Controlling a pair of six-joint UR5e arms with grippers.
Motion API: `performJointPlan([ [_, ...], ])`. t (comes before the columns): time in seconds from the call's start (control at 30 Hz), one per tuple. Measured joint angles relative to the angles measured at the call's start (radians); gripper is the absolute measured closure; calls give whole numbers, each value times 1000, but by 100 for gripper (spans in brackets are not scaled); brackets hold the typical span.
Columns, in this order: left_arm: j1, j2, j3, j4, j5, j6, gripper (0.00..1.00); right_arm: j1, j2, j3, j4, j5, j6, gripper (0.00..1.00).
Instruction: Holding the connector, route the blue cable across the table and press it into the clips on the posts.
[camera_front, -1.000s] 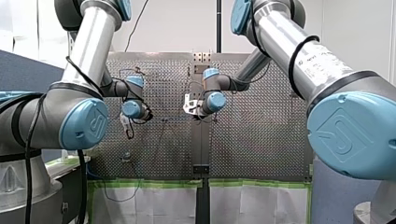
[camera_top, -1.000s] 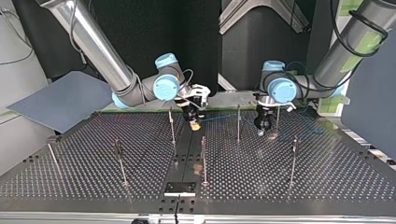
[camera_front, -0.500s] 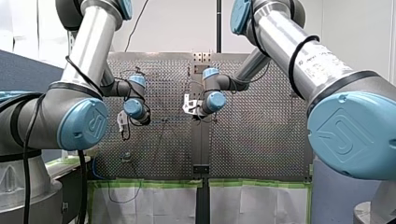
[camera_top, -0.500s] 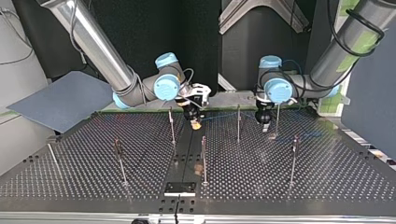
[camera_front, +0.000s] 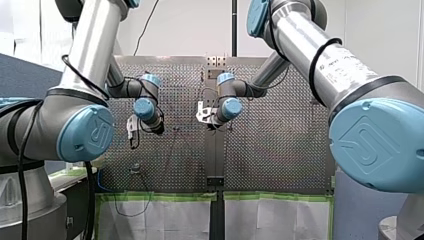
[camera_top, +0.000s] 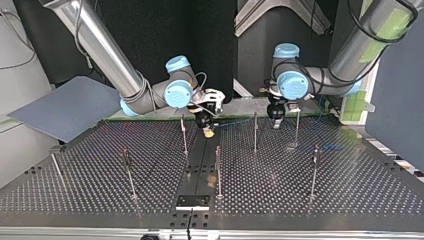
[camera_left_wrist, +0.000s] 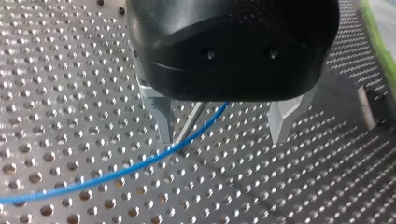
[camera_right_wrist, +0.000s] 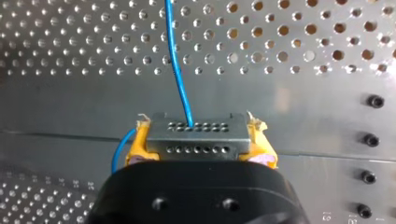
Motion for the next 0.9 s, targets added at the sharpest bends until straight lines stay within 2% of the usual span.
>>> performJointPlan([
  [0.17, -14, 40, -27, -34, -6, -4, 0, 0, 0, 1, 6, 5, 0, 100],
  [0.53, -64, 120, -56, -63, 5, -7, 0, -6, 0, 1, 20, 21, 5, 100],
  [0.7, -103, 128, -57, -50, 2, -22, 0, -11, 1, 1, 20, 29, 10, 100],
  [0.9, -157, 118, -52, -2, 0, -70, 0, -20, 0, 2, 20, 36, 18, 100],
])
